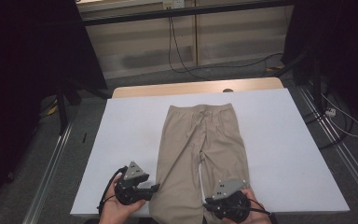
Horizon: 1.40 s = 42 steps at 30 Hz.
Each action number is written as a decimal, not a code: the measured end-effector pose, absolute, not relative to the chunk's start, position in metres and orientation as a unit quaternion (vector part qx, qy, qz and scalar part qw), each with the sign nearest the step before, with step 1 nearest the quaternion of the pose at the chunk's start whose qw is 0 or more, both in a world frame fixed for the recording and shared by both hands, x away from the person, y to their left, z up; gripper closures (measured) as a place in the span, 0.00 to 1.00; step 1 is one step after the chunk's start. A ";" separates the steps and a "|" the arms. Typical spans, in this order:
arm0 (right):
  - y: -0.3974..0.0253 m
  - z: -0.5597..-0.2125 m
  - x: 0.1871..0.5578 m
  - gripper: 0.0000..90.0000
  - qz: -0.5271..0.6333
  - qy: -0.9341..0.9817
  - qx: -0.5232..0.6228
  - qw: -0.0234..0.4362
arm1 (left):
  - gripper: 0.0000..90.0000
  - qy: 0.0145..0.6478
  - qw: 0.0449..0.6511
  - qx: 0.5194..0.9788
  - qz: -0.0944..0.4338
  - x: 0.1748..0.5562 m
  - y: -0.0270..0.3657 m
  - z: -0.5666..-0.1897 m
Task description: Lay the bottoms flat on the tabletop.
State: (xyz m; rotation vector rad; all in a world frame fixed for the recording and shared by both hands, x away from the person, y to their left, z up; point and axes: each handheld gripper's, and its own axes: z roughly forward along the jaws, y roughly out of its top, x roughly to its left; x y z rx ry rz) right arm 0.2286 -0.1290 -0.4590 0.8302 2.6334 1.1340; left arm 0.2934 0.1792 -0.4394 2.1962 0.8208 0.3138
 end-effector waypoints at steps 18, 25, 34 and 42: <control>-0.144 -0.457 0.238 0.72 0.407 0.859 0.301 0.077 | 0.64 0.182 0.356 0.913 0.079 0.266 0.122 -0.455; -0.136 -0.462 0.237 1.00 0.389 0.872 0.287 0.078 | 1.00 0.184 0.364 0.912 0.053 0.264 0.119 -0.454; -0.138 -0.461 0.237 0.81 0.401 0.866 0.290 0.070 | 0.77 0.210 0.386 0.897 0.052 0.268 0.126 -0.450; -0.157 -0.453 0.249 0.46 0.431 0.828 0.338 0.121 | 0.40 0.257 0.411 0.869 0.097 0.282 0.139 -0.443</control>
